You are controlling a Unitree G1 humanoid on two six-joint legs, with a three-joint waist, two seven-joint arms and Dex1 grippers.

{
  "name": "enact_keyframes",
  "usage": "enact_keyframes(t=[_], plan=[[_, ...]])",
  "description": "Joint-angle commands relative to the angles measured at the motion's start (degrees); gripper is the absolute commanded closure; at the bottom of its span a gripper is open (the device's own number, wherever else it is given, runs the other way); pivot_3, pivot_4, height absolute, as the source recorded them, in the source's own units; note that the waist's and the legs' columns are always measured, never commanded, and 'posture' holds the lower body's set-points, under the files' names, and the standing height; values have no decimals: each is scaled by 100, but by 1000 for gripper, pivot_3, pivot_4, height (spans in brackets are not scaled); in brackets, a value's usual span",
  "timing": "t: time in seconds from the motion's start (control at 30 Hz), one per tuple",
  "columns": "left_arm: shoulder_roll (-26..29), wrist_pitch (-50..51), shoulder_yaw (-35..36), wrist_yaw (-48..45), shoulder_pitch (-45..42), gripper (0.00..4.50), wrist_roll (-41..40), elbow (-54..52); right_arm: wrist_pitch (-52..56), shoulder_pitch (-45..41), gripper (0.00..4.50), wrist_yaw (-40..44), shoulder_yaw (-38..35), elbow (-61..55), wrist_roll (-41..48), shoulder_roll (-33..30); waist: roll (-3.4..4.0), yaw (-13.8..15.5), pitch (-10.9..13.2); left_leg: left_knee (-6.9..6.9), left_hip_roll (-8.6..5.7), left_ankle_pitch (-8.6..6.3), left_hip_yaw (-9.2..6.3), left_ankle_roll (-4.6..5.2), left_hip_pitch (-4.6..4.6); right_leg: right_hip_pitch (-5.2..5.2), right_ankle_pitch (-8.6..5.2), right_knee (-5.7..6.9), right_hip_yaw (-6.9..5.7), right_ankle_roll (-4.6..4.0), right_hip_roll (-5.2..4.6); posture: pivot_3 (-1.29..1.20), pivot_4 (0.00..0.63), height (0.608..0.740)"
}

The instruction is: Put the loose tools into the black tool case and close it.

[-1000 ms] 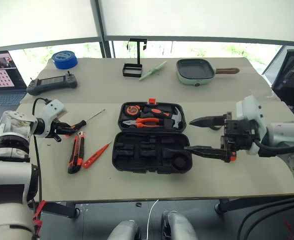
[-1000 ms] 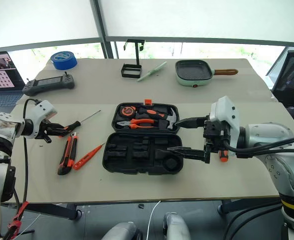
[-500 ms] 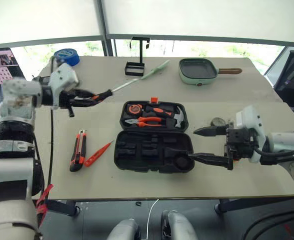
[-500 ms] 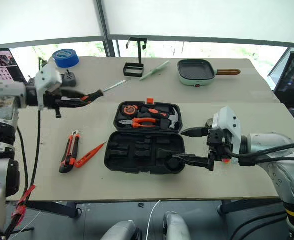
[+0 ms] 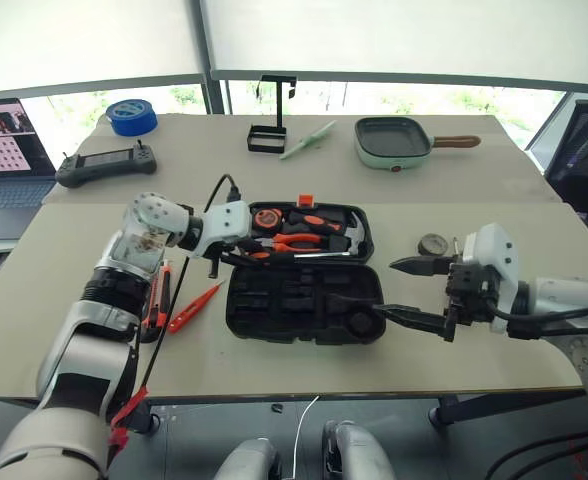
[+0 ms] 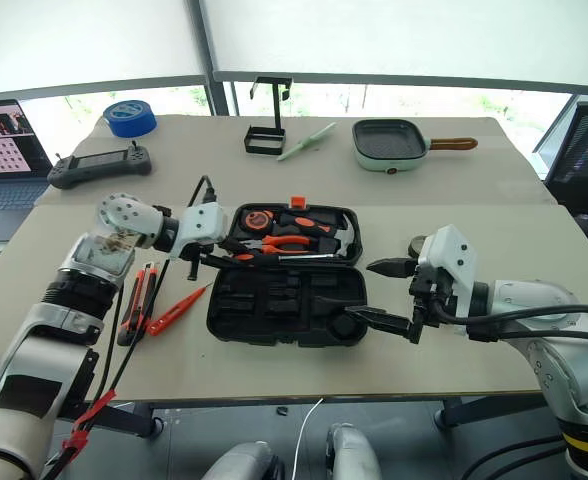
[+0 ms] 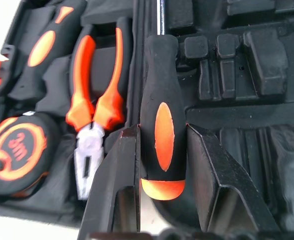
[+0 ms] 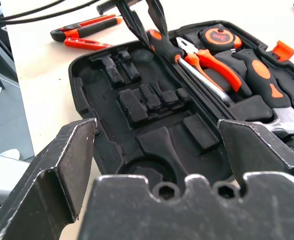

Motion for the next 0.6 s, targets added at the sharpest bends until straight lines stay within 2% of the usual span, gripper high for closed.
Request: enact_keyframes(t=[0.03, 0.37, 0.43, 0.47, 0.6], plan=[[82, -238, -32, 28, -90, 3662, 106, 16, 16, 16, 0, -149, -276, -153, 64, -17, 0, 1, 0, -1, 0, 0, 0, 0, 1, 0, 0, 0, 0, 0, 0, 0, 150, 740], [-131, -237, -97, -5, -242, 3662, 120, 360, 50, 132, 0, -342, -350, -279, 148, 17, 0, 38, 0, 1, 0, 0, 0, 1, 0, 0, 0, 0, 0, 0, 0, 0, 150, 740], [-145, -234, -87, -21, -253, 2641, 118, 347, 73, 132, 0, -371, -375, -299, 187, 21, 0, 41, 0, 1, 0, 0, 0, 1, 0, 0, 0, 0, 0, 0, 0, 0, 150, 740], [-149, -232, -79, -23, -261, 2438, 116, 335, 83, 133, 0, -380, -385, -311, 203, 22, 0, 43, 0, 1, 0, 0, 0, 1, 0, 0, 0, 0, 0, 0, 0, 0, 150, 740], [-183, 28, 56, -91, -368, 947, -77, 123, 96, 172, 0, -395, -412, -368, 255, 3, 0, 67, 0, 3, 0, 0, 0, 1, 0, 0, 0, 1, 1, 0, 0, 0, 150, 740]])
